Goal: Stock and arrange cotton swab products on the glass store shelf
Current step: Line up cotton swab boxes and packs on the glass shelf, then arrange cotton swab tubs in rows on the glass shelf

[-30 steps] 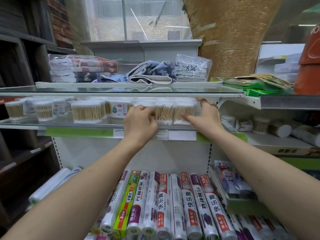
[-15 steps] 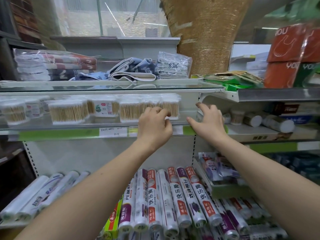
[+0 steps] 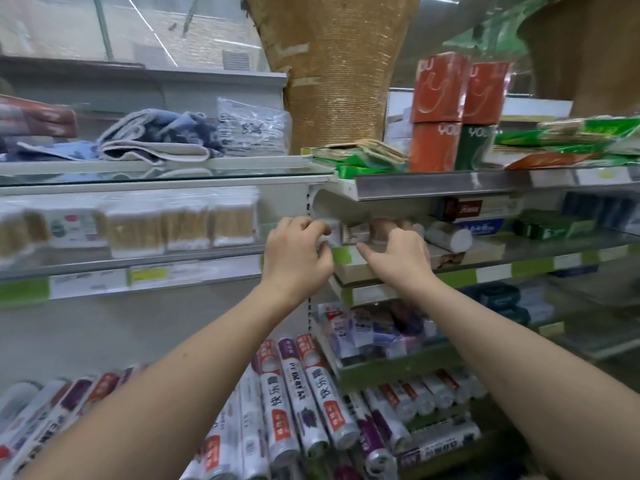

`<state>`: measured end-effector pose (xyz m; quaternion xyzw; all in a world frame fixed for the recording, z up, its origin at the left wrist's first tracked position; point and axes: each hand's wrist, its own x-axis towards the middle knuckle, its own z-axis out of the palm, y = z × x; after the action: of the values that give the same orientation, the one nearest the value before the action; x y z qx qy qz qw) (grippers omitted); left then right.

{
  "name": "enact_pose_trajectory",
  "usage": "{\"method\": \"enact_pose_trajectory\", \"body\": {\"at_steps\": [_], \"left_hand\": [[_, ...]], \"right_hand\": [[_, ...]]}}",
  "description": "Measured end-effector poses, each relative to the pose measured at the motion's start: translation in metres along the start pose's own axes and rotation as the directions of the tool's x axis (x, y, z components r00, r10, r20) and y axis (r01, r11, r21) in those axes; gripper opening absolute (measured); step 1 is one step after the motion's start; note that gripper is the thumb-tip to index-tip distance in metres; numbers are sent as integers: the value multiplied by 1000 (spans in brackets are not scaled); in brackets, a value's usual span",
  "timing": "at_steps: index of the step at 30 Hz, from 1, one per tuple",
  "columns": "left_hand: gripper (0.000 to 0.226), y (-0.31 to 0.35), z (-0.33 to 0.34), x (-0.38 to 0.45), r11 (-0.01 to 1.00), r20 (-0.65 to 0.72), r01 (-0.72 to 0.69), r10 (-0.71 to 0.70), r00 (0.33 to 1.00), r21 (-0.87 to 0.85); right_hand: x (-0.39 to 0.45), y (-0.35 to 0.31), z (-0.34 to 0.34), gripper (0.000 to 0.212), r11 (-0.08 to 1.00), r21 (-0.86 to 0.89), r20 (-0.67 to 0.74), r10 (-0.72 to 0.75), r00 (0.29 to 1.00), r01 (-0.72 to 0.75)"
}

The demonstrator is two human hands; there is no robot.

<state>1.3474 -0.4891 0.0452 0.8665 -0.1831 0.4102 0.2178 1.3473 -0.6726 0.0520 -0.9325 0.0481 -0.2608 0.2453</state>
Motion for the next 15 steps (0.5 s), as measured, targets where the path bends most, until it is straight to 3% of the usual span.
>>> {"method": "enact_pose_trajectory", "body": {"at_steps": [6,11,15], "left_hand": [[37,56,47,23,997,36,17,-20,999,78],[30,101,81,48,986,142,110,-127,982,124],[33,119,108,66,969,166,195,-219,961,152]], "right_hand": [[37,70,-24,33,999,39,88,23,996,-27],[73,118,-38,39,995,43,28,-89,996,88],[106,147,-36,42,989,-48,104,-135,985,140]]}}
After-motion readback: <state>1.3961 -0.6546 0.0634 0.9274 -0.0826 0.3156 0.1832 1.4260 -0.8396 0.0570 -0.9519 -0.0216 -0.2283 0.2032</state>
